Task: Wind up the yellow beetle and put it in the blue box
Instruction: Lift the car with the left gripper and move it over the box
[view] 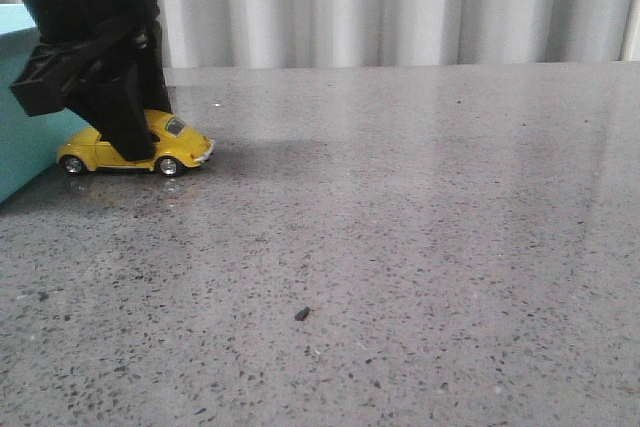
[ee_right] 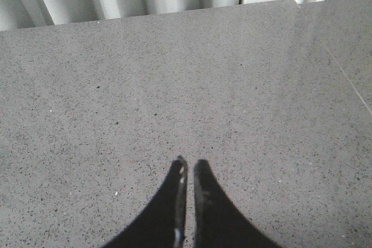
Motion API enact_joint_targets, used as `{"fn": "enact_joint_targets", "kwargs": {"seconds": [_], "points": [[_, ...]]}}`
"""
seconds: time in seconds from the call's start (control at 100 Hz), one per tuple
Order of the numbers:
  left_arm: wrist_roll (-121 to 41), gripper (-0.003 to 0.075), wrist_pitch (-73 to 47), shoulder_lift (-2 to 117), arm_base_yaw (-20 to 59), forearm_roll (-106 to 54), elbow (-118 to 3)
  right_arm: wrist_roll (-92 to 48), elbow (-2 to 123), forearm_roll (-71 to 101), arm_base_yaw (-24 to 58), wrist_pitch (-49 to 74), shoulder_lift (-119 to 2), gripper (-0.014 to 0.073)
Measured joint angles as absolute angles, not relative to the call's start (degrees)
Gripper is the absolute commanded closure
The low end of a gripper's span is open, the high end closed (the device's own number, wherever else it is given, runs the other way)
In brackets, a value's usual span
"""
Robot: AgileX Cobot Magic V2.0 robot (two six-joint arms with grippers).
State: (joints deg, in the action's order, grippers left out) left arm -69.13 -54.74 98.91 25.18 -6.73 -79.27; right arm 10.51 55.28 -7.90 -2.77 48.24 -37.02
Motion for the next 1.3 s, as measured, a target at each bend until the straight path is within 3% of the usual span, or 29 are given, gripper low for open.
{"fn": "enact_joint_targets", "kwargs": {"seconds": [0.65,1.3], "points": [[-61.0,0.0731,-58.7,92.3,24.0,-9.5,-99.3,10.5,55.3,-7.9,-2.8,48.2,-37.0,0.0636],[-39.4,0.0731,-72.0,89.8,-0.7,-5.0,-95.6,10.5,55.3,-7.9,-2.8,48.2,-37.0,0.0636]]}}
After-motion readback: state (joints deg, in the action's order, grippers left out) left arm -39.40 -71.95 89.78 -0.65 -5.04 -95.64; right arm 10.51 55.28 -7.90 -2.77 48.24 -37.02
